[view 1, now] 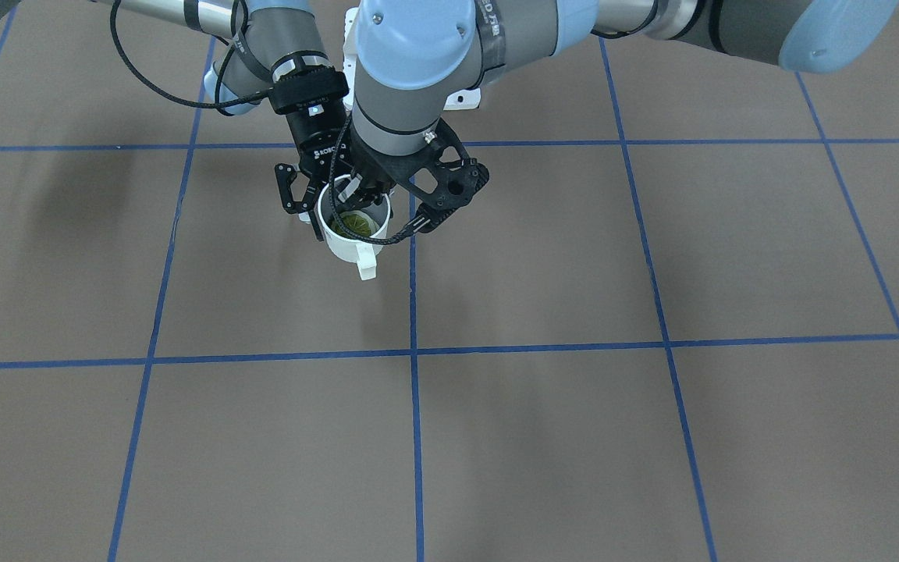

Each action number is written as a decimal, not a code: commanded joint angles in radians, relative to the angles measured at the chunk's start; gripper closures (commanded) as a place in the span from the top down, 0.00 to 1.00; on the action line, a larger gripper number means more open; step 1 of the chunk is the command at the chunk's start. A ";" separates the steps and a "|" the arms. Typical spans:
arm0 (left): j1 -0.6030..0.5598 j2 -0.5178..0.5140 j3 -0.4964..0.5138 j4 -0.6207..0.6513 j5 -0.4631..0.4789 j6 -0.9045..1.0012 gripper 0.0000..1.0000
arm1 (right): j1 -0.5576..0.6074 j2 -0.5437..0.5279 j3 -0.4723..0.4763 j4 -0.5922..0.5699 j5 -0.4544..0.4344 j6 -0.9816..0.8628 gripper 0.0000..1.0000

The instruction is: Left arm hands cup to right arm to dump lemon

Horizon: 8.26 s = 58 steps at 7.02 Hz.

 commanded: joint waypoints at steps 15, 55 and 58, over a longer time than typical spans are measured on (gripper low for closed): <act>-0.070 0.010 -0.147 0.020 0.000 -0.017 1.00 | -0.002 -0.004 0.001 0.015 0.003 0.005 0.32; -0.120 0.191 -0.310 0.051 0.046 0.053 1.00 | 0.327 -0.885 -0.691 1.737 0.264 1.579 0.13; -0.120 0.151 -0.310 0.106 0.049 0.055 1.00 | 0.331 -0.886 -0.692 1.744 0.262 1.704 0.15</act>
